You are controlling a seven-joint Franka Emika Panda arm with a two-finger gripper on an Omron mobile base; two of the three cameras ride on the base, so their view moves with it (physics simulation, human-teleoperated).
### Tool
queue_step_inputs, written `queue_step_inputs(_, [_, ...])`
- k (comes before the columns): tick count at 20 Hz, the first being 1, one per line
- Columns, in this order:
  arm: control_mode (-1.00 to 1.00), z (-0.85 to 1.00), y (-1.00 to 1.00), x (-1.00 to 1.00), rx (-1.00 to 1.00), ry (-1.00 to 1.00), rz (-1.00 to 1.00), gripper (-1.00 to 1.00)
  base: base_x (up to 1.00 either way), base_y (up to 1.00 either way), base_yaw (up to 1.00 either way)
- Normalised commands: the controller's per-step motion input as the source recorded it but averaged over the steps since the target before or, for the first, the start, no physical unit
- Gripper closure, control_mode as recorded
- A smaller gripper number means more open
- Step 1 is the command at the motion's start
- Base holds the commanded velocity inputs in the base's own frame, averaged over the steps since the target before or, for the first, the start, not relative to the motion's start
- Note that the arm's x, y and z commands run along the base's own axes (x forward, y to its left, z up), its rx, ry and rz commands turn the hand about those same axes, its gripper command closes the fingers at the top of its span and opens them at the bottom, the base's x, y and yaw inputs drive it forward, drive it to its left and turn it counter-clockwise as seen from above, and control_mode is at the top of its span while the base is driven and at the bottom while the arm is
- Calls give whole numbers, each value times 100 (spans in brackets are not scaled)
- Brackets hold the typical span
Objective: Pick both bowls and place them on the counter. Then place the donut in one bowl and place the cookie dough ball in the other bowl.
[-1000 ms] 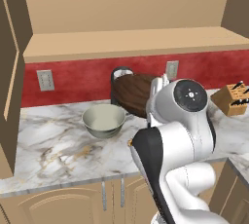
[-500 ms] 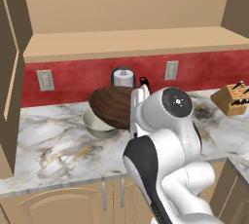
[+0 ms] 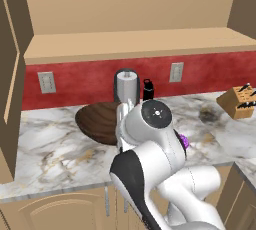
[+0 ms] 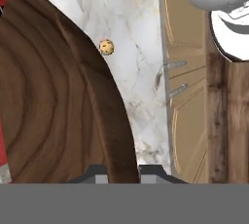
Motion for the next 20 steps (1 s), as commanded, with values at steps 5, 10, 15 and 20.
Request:
queue_step_inputs(5, [-100, -60, 18, 17, 0, 8, 0, 100, 0, 0, 0])
queue_step_inputs(10, [-100, -63, 11, 16, 0, 14, 0, 100, 0, 0, 0])
queue_step_inputs(15, [-100, -49, 12, 17, 0, 4, 0, 100, 0, 0, 0])
queue_step_inputs(20, [-100, -42, 8, 14, -1, 0, -1, 100, 0, 0, 0])
